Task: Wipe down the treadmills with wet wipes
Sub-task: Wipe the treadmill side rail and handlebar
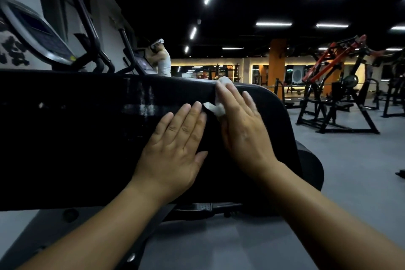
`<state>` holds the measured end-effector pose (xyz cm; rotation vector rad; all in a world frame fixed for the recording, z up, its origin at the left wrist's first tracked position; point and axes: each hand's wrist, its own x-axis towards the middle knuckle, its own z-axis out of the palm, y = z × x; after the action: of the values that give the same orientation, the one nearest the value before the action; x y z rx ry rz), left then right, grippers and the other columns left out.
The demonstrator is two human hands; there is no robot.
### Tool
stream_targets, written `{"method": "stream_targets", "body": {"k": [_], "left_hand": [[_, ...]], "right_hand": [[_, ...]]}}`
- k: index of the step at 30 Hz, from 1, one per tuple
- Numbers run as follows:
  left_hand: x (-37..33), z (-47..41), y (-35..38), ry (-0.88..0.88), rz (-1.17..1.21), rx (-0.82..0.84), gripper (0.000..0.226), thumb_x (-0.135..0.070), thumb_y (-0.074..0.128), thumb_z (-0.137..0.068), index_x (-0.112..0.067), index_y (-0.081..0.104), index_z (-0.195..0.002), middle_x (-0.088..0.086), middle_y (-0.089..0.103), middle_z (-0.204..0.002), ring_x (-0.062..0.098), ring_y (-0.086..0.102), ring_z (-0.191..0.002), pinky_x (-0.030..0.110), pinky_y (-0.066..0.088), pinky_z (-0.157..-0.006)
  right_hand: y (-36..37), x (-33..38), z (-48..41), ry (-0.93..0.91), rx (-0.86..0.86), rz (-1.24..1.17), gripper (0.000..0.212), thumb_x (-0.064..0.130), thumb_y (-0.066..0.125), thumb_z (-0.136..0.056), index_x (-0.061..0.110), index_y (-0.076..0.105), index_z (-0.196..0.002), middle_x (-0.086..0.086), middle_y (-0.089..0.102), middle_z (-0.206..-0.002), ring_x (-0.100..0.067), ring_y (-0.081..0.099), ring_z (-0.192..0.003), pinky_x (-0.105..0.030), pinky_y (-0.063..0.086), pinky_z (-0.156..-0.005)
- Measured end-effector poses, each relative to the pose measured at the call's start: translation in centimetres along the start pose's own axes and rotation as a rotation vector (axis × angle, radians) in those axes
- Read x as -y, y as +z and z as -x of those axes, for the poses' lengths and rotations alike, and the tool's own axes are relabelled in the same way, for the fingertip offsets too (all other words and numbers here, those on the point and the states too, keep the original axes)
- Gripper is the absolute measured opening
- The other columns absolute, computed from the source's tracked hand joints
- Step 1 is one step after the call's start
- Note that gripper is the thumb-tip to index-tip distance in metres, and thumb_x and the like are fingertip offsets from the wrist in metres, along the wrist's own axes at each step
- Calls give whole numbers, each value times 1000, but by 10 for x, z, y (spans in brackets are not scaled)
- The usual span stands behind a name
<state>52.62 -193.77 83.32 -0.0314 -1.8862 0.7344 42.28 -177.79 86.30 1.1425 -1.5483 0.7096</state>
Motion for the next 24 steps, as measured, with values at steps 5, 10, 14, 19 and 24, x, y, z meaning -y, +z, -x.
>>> {"method": "stream_targets", "body": {"k": [5, 10, 14, 19, 24], "left_hand": [[2, 1, -1, 11, -22, 9, 70, -46, 34, -103, -3, 27, -158, 15, 20, -167, 28, 20, -154, 47, 20, -123], [6, 1, -4, 19, 9, 13, 71, -48, 36, -102, -4, 28, -158, 14, 19, -167, 27, 19, -155, 46, 19, -123], [20, 5, -4, -96, -9, 6, 79, -57, 36, -100, -4, 28, -158, 16, 21, -166, 28, 21, -154, 47, 19, -124], [20, 7, -1, -108, 42, -3, 82, -57, 39, -97, -4, 26, -158, 15, 19, -167, 28, 19, -155, 48, 16, -125], [23, 8, -8, -90, 59, 32, 83, -54, 40, -95, -3, 24, -159, 16, 15, -168, 28, 14, -156, 48, 15, -125]], "right_hand": [[-13, -8, -1, 42, -65, 336, 35, 36, 53, -98, 24, 67, -129, -11, 38, -149, -36, 42, -133, -54, 42, -105], [-23, 0, -7, 78, -100, 206, 41, 21, 51, -96, 11, 60, -135, -13, 58, -120, -29, 55, -101, -41, 55, -72], [9, 26, -19, 179, -120, 152, 49, 15, 43, -98, 5, 49, -145, -15, 48, -149, -33, 39, -139, -44, 35, -116], [11, 20, 37, -79, 134, 176, 57, 40, 35, -108, 5, 32, -154, -13, 26, -163, -26, 18, -154, -40, 17, -125], [15, 19, 0, 175, 44, 203, 66, 52, 20, -107, 11, 21, -158, -9, 17, -166, -21, 8, -156, -42, 13, -126]]}}
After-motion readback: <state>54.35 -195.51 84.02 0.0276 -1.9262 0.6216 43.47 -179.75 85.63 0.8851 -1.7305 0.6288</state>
